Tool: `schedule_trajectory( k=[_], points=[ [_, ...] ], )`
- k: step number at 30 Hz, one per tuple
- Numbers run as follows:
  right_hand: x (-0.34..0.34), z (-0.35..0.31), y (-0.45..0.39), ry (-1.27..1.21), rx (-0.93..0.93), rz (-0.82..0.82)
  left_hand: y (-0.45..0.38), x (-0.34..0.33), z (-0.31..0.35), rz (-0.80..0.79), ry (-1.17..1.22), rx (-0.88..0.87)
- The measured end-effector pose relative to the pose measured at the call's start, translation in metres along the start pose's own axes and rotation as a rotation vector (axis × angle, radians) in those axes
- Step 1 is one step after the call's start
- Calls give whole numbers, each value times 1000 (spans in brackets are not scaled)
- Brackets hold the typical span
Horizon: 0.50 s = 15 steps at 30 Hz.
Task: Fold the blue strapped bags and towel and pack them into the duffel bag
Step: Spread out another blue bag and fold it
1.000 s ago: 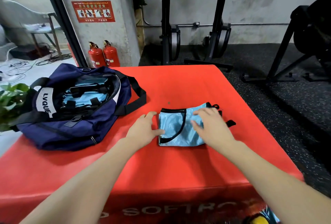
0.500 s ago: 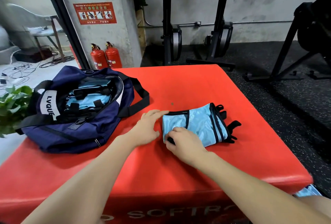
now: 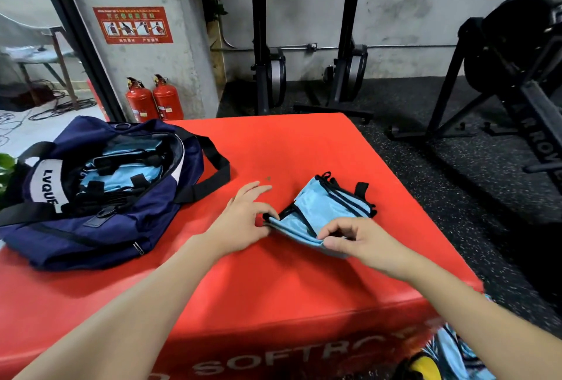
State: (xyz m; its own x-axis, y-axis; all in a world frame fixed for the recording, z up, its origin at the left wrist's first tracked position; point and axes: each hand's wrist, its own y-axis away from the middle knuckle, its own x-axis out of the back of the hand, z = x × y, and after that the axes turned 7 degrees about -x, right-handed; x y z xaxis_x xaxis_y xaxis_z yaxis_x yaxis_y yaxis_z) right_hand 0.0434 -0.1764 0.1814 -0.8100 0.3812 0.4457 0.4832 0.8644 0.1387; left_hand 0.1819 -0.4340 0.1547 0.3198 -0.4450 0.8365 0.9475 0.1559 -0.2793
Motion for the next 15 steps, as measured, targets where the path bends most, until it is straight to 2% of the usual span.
schedule_trajectory(
  k=[4,8,11,13,15],
  points=[
    [33,17,16,-220,-34,54,-1,-8,26,68,112,-117],
    [59,29,27,-546,-78,-43,3,-17,58,84,228,-206],
    [64,34,30,-400,-77,-2,7,-24,75,63,279,-178],
    [55,29,36,-160,-81,-7,8,-29,80,82,310,-140],
    [37,24,42,184,-97,-68,6,-30,83,106,329,-117]
  ],
)
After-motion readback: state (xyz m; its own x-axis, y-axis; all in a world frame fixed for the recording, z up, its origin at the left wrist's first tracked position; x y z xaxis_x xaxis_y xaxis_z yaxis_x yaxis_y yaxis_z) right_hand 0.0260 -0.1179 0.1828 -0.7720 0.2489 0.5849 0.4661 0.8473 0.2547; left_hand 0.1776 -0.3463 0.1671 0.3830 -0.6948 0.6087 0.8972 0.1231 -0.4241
